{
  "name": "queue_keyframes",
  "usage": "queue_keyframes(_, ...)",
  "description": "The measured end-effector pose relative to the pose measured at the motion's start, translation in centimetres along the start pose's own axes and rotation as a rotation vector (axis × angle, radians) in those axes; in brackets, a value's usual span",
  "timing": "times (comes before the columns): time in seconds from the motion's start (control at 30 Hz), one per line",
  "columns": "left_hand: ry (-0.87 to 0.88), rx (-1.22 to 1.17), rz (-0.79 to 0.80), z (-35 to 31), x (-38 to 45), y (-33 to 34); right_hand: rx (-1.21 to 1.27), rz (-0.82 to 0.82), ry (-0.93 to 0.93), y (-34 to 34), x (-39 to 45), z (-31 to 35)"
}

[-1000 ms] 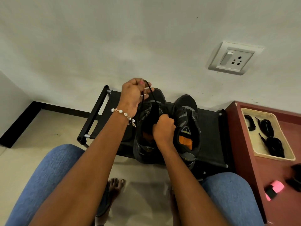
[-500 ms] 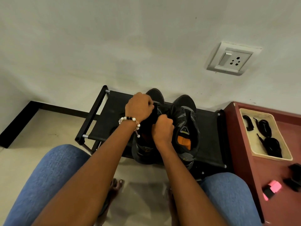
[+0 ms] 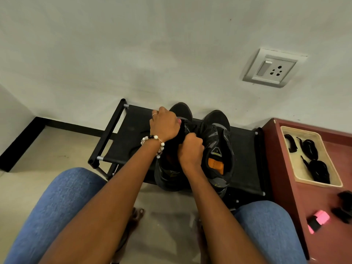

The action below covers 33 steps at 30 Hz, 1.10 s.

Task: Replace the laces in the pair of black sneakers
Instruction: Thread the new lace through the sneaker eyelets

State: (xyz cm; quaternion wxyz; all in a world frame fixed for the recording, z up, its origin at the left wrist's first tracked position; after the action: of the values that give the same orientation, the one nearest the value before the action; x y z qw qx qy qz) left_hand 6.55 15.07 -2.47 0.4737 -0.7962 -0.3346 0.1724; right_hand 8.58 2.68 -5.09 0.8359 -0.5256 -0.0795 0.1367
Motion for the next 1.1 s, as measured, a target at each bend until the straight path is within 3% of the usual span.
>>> queue_keyframes(0.13,-0.304,-0.683,0.031,1.0,0.1,-1.0,0.01,0.002,-0.005,-0.3,0.0,0.1)
queue_keyframes(0.27,-0.399,-1.368,-0.025,-0.4,-0.2,-3.8,0.03,-0.001,-0.009,-0.3,-0.1,0.2)
queue_keyframes(0.33,-0.414,-1.597,-0.047,-0.7,-0.3,-4.1,0.032,-0.007,-0.017,-0.3,-0.2,0.2)
queue_keyframes(0.4,-0.458,-1.681,-0.069,-0.2,-0.4,-3.3,0.029,-0.006,-0.016,-0.3,-0.2,0.1)
queue_keyframes(0.5,-0.38,-1.394,-0.156,0.5,-0.2,-2.9,0.016,-0.004,-0.016,-0.3,0.0,0.1)
queue_keyframes(0.63,0.0,-0.527,-0.208,-0.7,0.1,-2.7,0.015,-0.008,-0.002,-0.2,0.1,0.0)
queue_keyframes(0.73,0.137,-0.053,-0.168,-1.0,-0.3,-0.2,0.006,-0.006,-0.002,0.0,0.2,-0.1)
queue_keyframes(0.9,0.152,0.199,-0.261,-1.9,-1.3,-0.1,0.007,-0.021,-0.002,0.2,0.4,-0.2)
queue_keyframes(1.1,0.193,0.218,-0.21,-2.4,-1.3,-0.2,0.018,-0.017,0.0,0.4,0.5,-0.2)
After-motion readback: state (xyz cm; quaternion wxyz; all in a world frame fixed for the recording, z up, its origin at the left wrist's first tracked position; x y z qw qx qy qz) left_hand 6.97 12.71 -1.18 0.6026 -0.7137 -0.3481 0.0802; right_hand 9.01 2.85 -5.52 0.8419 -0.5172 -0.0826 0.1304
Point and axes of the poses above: each hand's wrist, its own x-axis towards the middle knuckle, its own y-axis out of the palm, z = x × y, the point moved 8 cm from there along x, towards the middle knuckle, and after that the axes turned 9 degrees about -z, right-handed, at the moved point
